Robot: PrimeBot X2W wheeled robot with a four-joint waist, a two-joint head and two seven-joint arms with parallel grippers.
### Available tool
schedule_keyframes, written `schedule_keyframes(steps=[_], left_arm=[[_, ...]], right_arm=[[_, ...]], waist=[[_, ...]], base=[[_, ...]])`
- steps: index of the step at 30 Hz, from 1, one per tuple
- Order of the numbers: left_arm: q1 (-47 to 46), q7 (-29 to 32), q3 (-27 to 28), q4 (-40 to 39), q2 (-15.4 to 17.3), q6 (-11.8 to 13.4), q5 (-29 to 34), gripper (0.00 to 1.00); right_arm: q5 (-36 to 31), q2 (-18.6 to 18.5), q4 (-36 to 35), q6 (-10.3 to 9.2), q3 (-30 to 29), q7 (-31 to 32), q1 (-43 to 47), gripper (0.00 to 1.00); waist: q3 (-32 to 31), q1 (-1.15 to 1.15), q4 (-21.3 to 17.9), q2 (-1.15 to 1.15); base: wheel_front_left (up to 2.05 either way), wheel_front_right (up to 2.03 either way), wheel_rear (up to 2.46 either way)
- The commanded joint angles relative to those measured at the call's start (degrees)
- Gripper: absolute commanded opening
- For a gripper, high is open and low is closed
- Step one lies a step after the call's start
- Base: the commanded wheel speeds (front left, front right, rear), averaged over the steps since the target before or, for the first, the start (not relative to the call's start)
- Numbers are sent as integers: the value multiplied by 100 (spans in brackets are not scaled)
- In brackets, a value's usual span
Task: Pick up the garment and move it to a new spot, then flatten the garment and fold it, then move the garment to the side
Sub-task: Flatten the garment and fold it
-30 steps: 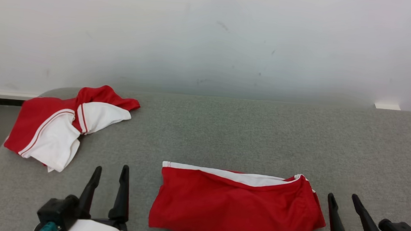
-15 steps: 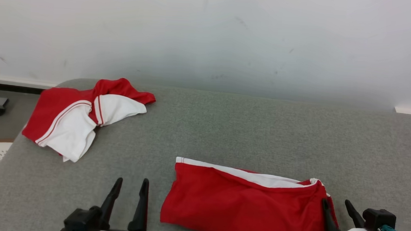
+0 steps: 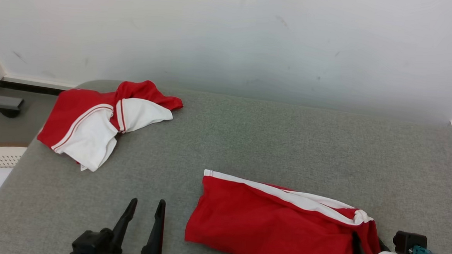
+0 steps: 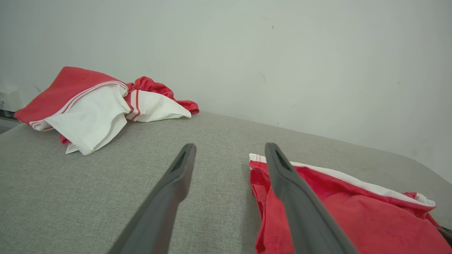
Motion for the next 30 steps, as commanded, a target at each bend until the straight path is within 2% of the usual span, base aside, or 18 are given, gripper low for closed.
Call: schedule_keyframes(steps=[1,2,8,10,13,17,20,22,25,30], left_arm=[[-33,-2,31,28,-9,-12,23,100],[-29,-3,48,41,-16,-37,36,100],[23,-3,125,118,-47,-114,58,100],[48,-3,144,135,-51,-124,60,100],[95,-3,136,189,-58,-164,71,100],[159,-3,231,227,-57,-202,102,100],[199,-3,321,249,-57,-219,103,100],[192,-3,338,252,-62,-232,69,100],[162,-3,306,279,-65,-245,37,100],[33,-3,232,331,-65,-252,-28,100]], right_arm=[[118,31,82,-13,85,103,-3,43],[236,39,64,-13,160,139,-34,0],[1097,32,-374,-11,605,380,-213,0],[1392,-87,-603,-11,693,473,-226,0],[1822,-393,-1062,-12,858,763,-176,0],[2246,-983,-1706,-12,965,1197,-88,0],[2838,-1136,-2257,-12,860,1625,-14,0],[3340,-1117,-2607,-12,713,1912,41,0],[3895,-897,-2969,-12,572,2310,157,0],[4415,-394,-3203,-11,590,2861,145,0]], waist=[[-8,0,5,0],[-17,0,6,0],[-87,0,-29,0],[-115,0,-45,0],[-157,0,-71,0],[-182,0,-150,0],[-195,0,-211,0],[-195,0,-240,0],[-196,0,-248,0],[-171,0,-139,0]], base=[[0,0,0],[0,0,0],[0,0,0],[0,0,0],[0,0,0],[0,0,0],[0,0,0],[0,0,0],[0,0,0],[0,0,0]])
